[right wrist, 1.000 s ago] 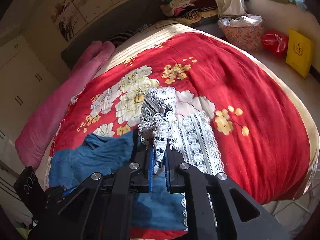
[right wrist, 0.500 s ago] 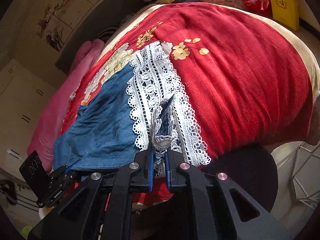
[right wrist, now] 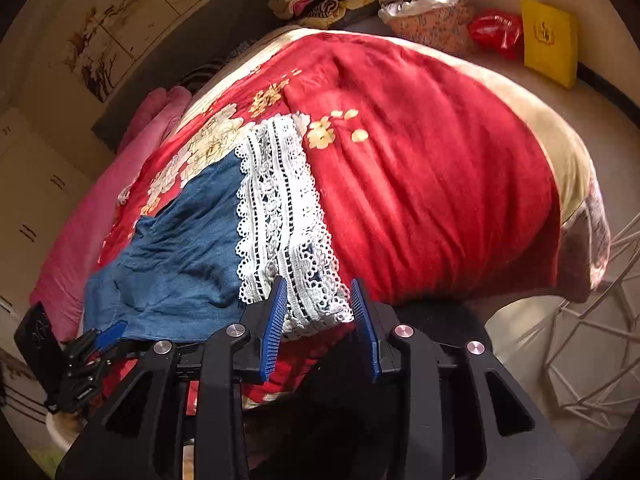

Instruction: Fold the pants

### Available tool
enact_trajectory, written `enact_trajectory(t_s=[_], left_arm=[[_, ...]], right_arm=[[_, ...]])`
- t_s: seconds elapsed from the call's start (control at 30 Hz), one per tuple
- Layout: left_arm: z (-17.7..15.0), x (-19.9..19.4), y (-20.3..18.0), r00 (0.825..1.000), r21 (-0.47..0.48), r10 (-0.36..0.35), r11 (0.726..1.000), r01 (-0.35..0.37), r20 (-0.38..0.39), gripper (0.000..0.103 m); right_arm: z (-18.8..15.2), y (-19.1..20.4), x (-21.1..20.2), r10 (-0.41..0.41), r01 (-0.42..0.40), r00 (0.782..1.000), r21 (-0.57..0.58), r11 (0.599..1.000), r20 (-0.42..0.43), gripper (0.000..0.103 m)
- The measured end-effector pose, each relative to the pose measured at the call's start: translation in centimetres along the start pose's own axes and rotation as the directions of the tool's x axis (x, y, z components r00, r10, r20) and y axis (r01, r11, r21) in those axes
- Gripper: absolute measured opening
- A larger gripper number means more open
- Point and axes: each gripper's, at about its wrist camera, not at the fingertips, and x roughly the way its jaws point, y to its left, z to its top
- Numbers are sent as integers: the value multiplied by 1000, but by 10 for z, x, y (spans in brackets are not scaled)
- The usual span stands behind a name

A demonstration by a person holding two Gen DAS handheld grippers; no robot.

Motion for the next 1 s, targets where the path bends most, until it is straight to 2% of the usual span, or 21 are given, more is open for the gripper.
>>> enact_trajectory(t_s=[0.1, 0.2, 0.27, 0.37, 0.43, 0.5, 0.53, 0.6, 0.67, 0.7, 0.77, 0.93, 1.0], left_arm=[[4, -5, -6, 1000, 13, -17, 1000, 17, 26, 31], [5, 0, -13, 999, 30, -34, 999, 34, 17, 31], [2, 13, -13, 999, 23, -30, 999, 30, -28, 31], [-10, 34, -1, 994, -40, -18, 999, 14, -112, 31], [-12, 32, 3, 994, -69, -43, 997, 36, -100, 31], [-5, 25, 4, 995, -72, -44, 997, 37, -95, 33], [1, 18, 5, 997, -57, -34, 998, 30, -75, 36], [18, 5, 9, 1000, -30, -12, 999, 11, -27, 51], [40, 0, 19, 1000, -21, 16, 1000, -16, -1, 59], [51, 0, 27, 999, -20, 50, 999, -50, 5, 62], [72, 10, 45, 995, -26, 98, 995, -98, -6, 63], [106, 53, 89, 979, -19, 172, 984, -175, -109, 64], [111, 66, 104, 975, -24, 169, 984, -174, -143, 64]], right_arm=[[1, 17, -4, 55, -54, 998, -51, 997, 28, 33], [-3, 38, 12, 86, -88, 996, -117, 989, -18, 34], [-10, 45, 31, 79, -88, 995, -146, 985, -69, 34], [-22, 41, 63, 16, -40, 986, -143, 989, -164, 35], [-25, 43, 63, 9, -36, 988, -172, 984, -152, 35], [-21, 46, 55, 41, -69, 987, -177, 982, -156, 43], [-15, 46, 46, 80, -102, 987, -161, 982, -136, 45], [1, 46, 28, 127, -137, 990, -165, 977, -67, 48], [23, 44, 20, 115, -114, 993, -179, 977, -4, 57], [33, 41, 22, 101, -98, 995, -173, 980, 7, 58], [53, 34, 30, 97, -92, 995, -156, 983, 24, 58], [88, 26, 66, 119, -119, 993, -150, 981, -13, 58], [99, 25, 80, 117, -121, 993, -147, 982, -31, 58]])
